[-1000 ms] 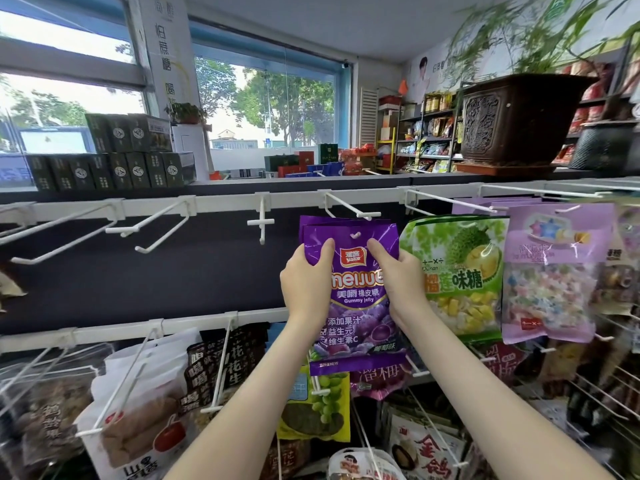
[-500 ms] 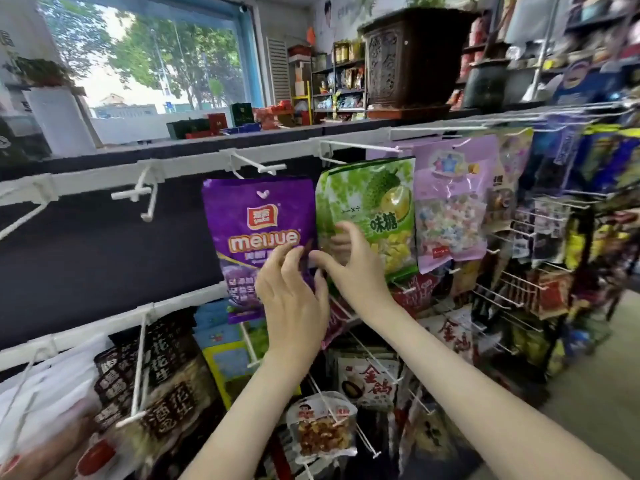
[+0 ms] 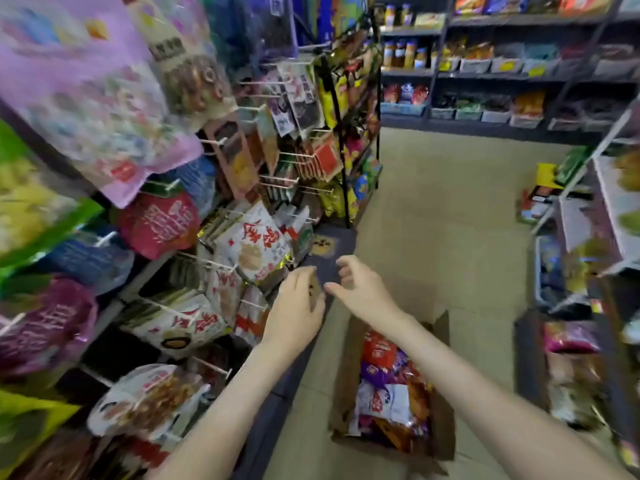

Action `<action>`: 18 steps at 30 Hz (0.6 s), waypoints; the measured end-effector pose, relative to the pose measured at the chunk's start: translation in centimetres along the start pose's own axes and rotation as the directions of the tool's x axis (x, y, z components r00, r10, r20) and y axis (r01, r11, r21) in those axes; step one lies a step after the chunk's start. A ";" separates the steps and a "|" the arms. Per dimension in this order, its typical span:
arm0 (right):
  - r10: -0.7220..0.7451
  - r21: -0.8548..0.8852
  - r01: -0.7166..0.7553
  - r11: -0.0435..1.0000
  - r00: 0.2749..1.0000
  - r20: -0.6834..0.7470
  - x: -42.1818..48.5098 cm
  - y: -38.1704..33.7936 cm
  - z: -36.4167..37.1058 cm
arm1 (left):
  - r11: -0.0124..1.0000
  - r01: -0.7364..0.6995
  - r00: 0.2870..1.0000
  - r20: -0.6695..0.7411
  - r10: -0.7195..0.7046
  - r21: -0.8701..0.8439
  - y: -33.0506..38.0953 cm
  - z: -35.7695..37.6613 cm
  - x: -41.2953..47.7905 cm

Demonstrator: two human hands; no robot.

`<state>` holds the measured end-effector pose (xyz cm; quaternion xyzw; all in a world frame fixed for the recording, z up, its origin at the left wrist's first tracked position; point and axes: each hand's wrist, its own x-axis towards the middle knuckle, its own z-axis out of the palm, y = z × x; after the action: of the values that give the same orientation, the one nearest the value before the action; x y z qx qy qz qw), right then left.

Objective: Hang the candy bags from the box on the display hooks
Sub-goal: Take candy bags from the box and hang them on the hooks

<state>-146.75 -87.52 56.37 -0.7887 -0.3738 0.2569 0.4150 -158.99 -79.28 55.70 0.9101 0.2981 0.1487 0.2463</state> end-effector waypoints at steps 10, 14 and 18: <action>0.617 0.082 -0.614 0.785 0.786 -0.027 -1.7 31.1 -2.2 | 0.959 0.277 0.853 0.474 -0.216 -0.061 1.7 26.2 1.7; 0.762 0.086 -0.762 0.642 0.647 0.044 -2.2 42.3 4.0 | 0.906 0.419 0.765 0.560 -0.317 -0.059 -4.3 36.9 -0.1; 0.865 0.211 -0.869 0.448 0.481 0.144 -1.1 52.4 12.8 | 0.859 0.511 0.705 0.590 -0.394 -0.037 -10.8 46.5 -1.7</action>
<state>-136.85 -102.21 5.46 -0.8062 0.1133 0.4841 0.3207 -145.93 -89.45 10.85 0.7814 0.4106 -0.1629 0.4407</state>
